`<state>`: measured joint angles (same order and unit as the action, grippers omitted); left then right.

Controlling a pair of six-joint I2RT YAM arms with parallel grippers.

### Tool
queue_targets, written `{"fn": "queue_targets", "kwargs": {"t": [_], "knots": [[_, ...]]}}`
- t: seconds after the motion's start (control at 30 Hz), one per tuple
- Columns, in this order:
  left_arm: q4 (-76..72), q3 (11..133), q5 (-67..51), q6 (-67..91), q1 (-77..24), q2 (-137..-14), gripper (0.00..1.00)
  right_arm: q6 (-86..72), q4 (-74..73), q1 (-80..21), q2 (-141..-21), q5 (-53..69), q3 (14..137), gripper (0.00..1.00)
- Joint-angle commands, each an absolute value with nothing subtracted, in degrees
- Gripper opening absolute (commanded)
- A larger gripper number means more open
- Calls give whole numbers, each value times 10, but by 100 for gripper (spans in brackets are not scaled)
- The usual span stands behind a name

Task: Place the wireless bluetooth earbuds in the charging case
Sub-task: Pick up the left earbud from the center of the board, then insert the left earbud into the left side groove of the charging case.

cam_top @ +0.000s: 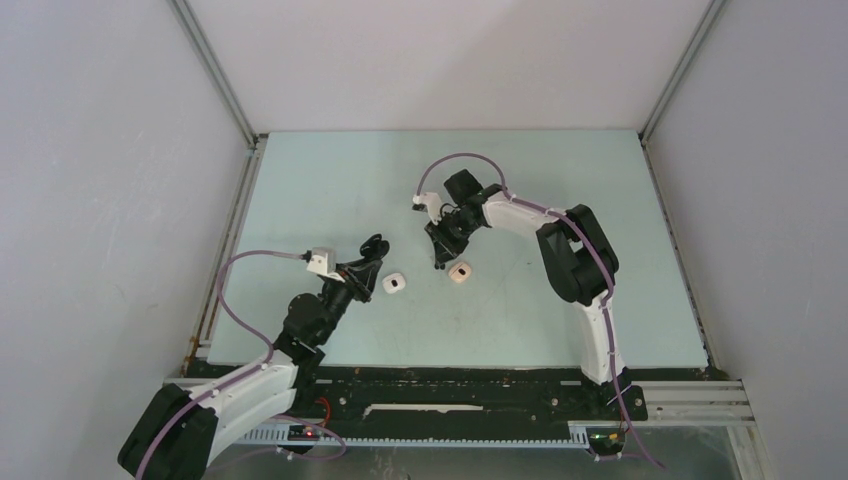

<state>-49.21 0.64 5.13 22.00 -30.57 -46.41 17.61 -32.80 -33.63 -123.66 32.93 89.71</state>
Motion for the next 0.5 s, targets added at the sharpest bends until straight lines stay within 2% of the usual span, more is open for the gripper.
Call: {"fn": "queue_targets", "kwargs": {"t": [0.0, 0.13, 0.23, 0.37, 0.47], "knots": [[-519, -26, 43, 221, -302, -458, 0, 188, -325, -336, -1214, 356, 892, 15], [-519, -25, 42, 221, -302, -459, 0, 191, -325, -334, -1203, 357, 891, 5], [-521, -23, 37, 221, -301, -464, 0, 196, -328, -327, -1170, 366, 880, 2], [-548, -19, -2, 223, -302, -490, 0, 222, -327, -318, -1064, 408, 829, 0], [-578, -6, -85, 227, -302, -533, 0, 258, -367, -326, -979, 435, 798, 0]]}}
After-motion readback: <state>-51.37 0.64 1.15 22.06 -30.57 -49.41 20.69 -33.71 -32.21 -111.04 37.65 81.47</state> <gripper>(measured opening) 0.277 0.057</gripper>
